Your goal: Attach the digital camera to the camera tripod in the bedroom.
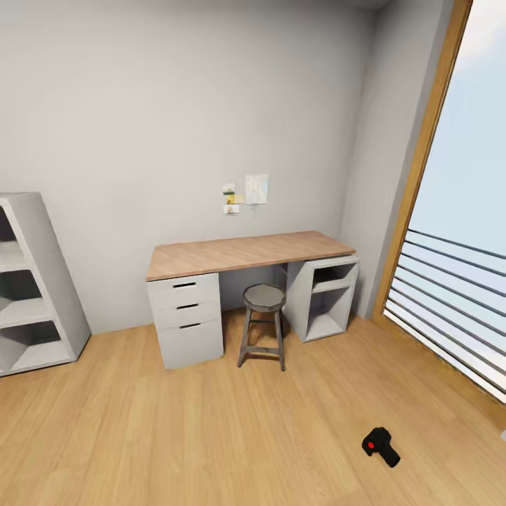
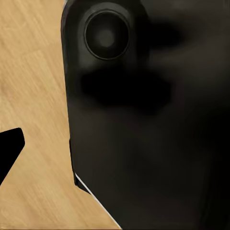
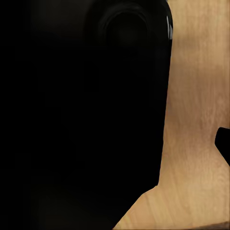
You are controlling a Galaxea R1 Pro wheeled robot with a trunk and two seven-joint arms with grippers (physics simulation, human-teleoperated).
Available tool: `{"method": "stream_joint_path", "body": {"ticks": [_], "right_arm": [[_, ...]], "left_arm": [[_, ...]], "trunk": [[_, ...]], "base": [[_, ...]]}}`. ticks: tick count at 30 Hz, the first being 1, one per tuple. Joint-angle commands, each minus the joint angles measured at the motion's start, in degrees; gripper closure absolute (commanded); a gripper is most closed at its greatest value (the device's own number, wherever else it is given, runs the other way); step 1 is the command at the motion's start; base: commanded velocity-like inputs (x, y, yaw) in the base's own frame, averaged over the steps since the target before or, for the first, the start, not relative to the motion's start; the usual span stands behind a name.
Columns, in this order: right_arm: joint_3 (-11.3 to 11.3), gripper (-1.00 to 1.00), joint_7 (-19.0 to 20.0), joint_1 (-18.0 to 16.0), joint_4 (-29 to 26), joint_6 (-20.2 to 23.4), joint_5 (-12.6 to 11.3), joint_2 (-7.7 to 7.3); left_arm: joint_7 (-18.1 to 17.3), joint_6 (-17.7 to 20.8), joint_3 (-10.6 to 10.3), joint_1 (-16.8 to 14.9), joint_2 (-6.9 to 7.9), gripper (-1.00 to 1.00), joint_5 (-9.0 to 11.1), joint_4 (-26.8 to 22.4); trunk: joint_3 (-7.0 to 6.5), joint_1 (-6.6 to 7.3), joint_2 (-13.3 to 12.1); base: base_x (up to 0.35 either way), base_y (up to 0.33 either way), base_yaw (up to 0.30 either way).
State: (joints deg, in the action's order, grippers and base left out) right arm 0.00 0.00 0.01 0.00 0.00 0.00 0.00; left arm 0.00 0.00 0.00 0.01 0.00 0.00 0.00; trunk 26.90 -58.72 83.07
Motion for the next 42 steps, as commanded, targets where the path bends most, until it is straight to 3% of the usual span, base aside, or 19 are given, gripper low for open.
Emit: {"method": "stream_joint_path", "body": {"ticks": [1,9,18,42], "right_arm": [[0.0,-1.0,0.0,0.0,0.0,0.0,0.0,0.0],[0.7,-1.0,-0.1,-0.3,0.1,0.0,0.5,-0.28],[1.6,-1.0,-0.1,-0.3,0.0,-2.8,3.4,-0.27],[1.7,-1.0,-0.1,-0.3,0.0,-3.2,4.2,-0.43]], "left_arm": [[0.0,0.0,0.0,0.0,0.0,-1.0,0.0,0.0],[-0.1,-0.5,0.8,0.0,-0.26,-1.0,0.5,-0.7],[-0.2,-1.5,1.6,0.1,-0.26,-1.0,3.4,-2.2],[-0.2,-1.5,1.5,0.1,-0.26,-1.0,3.9,-2.3]], "trunk": [[0.03,0.0,0.0],[0.03,0.0,0.0],[0.03,0.0,0.0],[0.03,0.0,0.0]], "base": [[0.0,0.0,0.0],[0.0,0.0,0.0],[0.01,0.0,0.0],[0.303,0.0,0.0]]}}
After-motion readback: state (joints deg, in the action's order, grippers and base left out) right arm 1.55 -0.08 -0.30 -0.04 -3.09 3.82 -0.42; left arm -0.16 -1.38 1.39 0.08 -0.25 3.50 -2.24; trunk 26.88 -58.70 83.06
